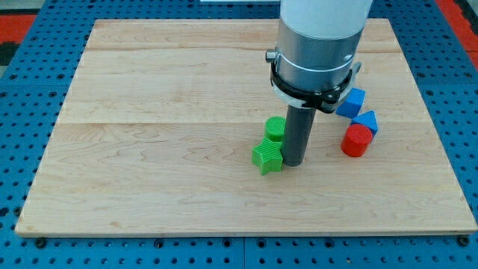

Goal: Push the green star at the left center of the board

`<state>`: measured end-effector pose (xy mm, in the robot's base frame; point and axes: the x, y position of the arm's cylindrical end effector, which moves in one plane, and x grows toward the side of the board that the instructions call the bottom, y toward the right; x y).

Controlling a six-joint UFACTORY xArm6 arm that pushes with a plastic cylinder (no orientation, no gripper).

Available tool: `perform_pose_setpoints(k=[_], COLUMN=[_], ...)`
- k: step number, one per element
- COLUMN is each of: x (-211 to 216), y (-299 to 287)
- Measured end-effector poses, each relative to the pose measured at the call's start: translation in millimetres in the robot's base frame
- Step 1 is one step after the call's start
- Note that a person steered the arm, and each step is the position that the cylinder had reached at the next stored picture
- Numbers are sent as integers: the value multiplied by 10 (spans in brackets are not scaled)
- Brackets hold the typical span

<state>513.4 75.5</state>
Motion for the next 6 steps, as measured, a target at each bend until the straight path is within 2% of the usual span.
perform_pose_setpoints(k=[1,2,3,4,5,6], x=[100,80,-295,-903,-1005,-1057], y=[-65,-823,-1558,-2080,-2346,-2280])
